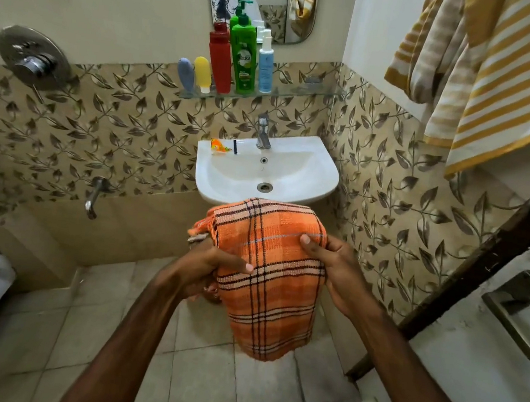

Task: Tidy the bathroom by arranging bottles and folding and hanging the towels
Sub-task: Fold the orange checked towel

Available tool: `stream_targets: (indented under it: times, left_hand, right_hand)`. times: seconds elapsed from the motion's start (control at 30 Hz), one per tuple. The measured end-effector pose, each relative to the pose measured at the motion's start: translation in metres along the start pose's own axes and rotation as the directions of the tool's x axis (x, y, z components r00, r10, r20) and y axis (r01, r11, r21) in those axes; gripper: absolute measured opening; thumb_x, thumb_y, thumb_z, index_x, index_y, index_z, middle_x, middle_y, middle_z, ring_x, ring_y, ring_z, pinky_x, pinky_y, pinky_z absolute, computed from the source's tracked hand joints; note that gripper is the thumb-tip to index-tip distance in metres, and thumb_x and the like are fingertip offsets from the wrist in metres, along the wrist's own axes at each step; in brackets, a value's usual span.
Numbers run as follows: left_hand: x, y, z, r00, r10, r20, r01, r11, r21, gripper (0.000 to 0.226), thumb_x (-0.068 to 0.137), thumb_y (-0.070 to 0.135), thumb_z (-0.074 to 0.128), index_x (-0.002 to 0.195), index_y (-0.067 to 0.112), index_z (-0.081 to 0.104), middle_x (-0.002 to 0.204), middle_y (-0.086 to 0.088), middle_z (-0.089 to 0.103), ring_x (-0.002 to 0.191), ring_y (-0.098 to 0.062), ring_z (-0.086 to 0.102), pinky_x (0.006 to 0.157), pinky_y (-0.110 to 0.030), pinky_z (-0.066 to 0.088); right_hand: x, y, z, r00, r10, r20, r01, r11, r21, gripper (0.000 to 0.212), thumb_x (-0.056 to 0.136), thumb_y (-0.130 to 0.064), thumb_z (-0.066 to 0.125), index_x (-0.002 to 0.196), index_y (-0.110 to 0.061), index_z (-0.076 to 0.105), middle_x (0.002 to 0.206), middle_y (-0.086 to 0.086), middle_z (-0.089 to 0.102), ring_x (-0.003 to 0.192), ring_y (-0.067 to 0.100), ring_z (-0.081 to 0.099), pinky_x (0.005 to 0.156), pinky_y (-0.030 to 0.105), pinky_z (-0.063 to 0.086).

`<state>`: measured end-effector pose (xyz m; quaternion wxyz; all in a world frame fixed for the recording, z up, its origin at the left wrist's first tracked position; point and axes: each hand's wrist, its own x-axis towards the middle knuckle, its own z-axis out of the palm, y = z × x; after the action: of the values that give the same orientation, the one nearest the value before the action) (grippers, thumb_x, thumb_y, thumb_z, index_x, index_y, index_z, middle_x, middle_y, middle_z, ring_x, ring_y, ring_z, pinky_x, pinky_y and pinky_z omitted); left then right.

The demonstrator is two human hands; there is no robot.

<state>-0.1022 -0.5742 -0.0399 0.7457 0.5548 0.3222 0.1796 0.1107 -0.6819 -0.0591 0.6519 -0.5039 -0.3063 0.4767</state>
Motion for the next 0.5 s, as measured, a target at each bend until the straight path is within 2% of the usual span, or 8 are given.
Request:
stream_targets:
  times: [0.03, 0.13, 0.27, 0.3, 0.37, 0.4, 0.43, 0.5]
  left_hand:
    - [0.002, -0.001, 0.0, 0.999, 0.014, -0.052, -0.012, 1.0, 0.028, 0.051, 0.069, -0.018, 0.071, 0.116, 0.001, 0.065, 0.109, -0.019, 0.074, 0.091, -0.032, 0.074, 0.077, -0.037, 0.06]
    - [0.011, -0.001, 0.001, 0.979, 0.029, -0.203, -0.019, 0.998, 0.053, 0.042, 0.069, -0.019, 0.069, 0.108, -0.003, 0.069, 0.105, -0.021, 0.075, 0.096, -0.037, 0.072, 0.085, -0.047, 0.059]
    - [0.023, 0.002, -0.001, 0.904, 0.009, -0.426, -0.012, 1.0, -0.004, 0.035, 0.06, -0.011, 0.079, 0.095, -0.007, 0.073, 0.088, -0.021, 0.077, 0.08, -0.036, 0.073, 0.064, -0.034, 0.06]
    - [0.025, 0.004, 0.001, 0.885, 0.033, -0.465, -0.032, 0.999, 0.011, 0.045, 0.059, -0.01, 0.081, 0.103, -0.007, 0.071, 0.09, -0.02, 0.076, 0.081, -0.037, 0.073, 0.063, -0.034, 0.06]
    - [0.029, 0.007, 0.005, 0.846, 0.092, -0.525, -0.063, 0.995, 0.072, 0.082, 0.059, -0.005, 0.085, 0.134, 0.005, 0.053, 0.111, -0.013, 0.069, 0.094, -0.036, 0.07, 0.071, -0.039, 0.061]
    - [0.029, 0.008, 0.006, 0.834, 0.133, -0.535, -0.081, 0.99, 0.119, 0.094, 0.061, -0.003, 0.085, 0.143, 0.017, 0.044, 0.121, -0.008, 0.061, 0.099, -0.032, 0.069, 0.075, -0.042, 0.062]
    - [0.029, 0.011, 0.007, 0.841, 0.177, -0.511, -0.108, 0.981, 0.163, 0.093, 0.065, -0.002, 0.084, 0.146, 0.021, 0.043, 0.125, -0.005, 0.057, 0.1, -0.03, 0.069, 0.076, -0.041, 0.062]
    - [0.031, 0.016, 0.006, 0.885, 0.229, -0.405, -0.144, 0.963, 0.229, 0.07, 0.071, -0.003, 0.082, 0.133, 0.018, 0.06, 0.121, -0.007, 0.067, 0.099, -0.026, 0.072, 0.075, -0.033, 0.062]
  right_hand:
    - [0.001, -0.001, 0.002, 0.999, -0.035, -0.025, 0.034, 0.999, -0.037, 0.023, 0.088, -0.011, 0.069, 0.11, -0.004, 0.073, 0.105, 0.015, 0.077, 0.097, 0.028, 0.074, 0.076, 0.032, 0.061]
    - [0.006, -0.004, 0.006, 0.986, -0.138, -0.094, 0.123, 0.982, -0.146, 0.022, 0.084, -0.01, 0.076, 0.106, -0.009, 0.074, 0.099, 0.011, 0.078, 0.091, 0.025, 0.076, 0.075, 0.035, 0.063]
    - [0.012, -0.003, 0.013, 0.961, -0.199, -0.192, 0.16, 0.967, -0.199, 0.03, 0.079, -0.013, 0.082, 0.106, -0.014, 0.067, 0.096, 0.008, 0.077, 0.089, 0.025, 0.076, 0.073, 0.035, 0.063]
    - [0.014, -0.003, 0.014, 0.955, -0.204, -0.216, 0.16, 0.966, -0.204, 0.037, 0.078, -0.013, 0.083, 0.11, -0.015, 0.063, 0.098, 0.007, 0.075, 0.089, 0.024, 0.075, 0.072, 0.033, 0.063]
    - [0.019, -0.004, 0.011, 0.945, -0.216, -0.245, 0.159, 0.96, -0.233, 0.058, 0.075, -0.012, 0.085, 0.122, -0.016, 0.052, 0.109, 0.003, 0.069, 0.094, 0.019, 0.072, 0.073, 0.029, 0.063]
    - [0.023, -0.006, 0.008, 0.945, -0.232, -0.23, 0.168, 0.949, -0.265, 0.065, 0.074, -0.012, 0.086, 0.127, -0.018, 0.05, 0.117, 0.002, 0.065, 0.101, 0.018, 0.069, 0.077, 0.031, 0.062]
    - [0.026, -0.006, 0.003, 0.95, -0.248, -0.191, 0.181, 0.932, -0.313, 0.069, 0.073, -0.011, 0.087, 0.131, -0.02, 0.051, 0.124, 0.002, 0.062, 0.109, 0.019, 0.067, 0.083, 0.035, 0.062]
    - [0.031, -0.008, -0.005, 0.97, -0.235, -0.068, 0.192, 0.903, -0.385, 0.075, 0.071, 0.0, 0.085, 0.136, -0.021, 0.054, 0.131, 0.001, 0.061, 0.119, 0.022, 0.062, 0.089, 0.04, 0.06]
